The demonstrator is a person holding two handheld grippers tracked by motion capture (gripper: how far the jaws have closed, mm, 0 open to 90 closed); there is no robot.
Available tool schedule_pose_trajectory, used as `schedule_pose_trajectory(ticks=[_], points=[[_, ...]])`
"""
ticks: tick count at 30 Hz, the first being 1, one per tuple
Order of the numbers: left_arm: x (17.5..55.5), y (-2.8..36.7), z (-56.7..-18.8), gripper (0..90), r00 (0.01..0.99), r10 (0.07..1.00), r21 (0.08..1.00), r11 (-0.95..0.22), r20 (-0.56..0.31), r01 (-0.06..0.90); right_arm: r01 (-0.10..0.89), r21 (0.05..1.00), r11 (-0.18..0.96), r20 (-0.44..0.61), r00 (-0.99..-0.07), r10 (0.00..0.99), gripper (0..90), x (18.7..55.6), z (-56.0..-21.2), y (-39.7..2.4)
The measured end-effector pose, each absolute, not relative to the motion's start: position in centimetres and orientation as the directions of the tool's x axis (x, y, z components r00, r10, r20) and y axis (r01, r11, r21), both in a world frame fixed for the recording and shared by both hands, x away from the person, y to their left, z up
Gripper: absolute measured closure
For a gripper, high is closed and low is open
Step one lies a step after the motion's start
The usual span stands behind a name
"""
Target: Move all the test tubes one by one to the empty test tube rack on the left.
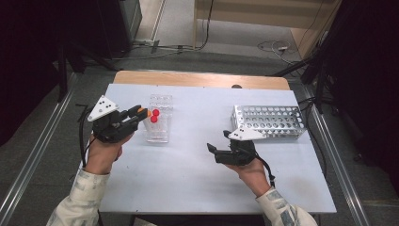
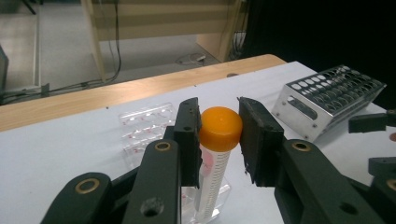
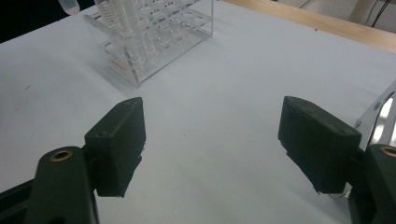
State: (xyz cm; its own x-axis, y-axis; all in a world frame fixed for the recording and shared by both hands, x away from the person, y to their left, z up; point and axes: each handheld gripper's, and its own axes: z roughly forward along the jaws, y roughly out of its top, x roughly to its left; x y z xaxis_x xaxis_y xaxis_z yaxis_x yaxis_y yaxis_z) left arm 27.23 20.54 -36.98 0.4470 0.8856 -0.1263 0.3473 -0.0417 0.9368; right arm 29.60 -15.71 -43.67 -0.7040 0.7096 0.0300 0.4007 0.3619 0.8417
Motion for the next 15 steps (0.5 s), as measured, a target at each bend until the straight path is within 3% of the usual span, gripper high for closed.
schedule_pose_trajectory(ticks=[5,15], points=[[27.8,20.5,-37.1,69.8,0.410,0.909,0.942,-0.069,-0.077,0.329,0.406,0.838,0.364,0.029,-0.699,0.714,22.1,29.6,-43.8,-15.8],[29.2,20.3,-38.0,69.8,0.392,0.916,0.938,-0.060,-0.084,0.340,0.415,0.834,0.363,0.030,-0.692,0.721,22.3,29.8,-44.0,-15.9]])
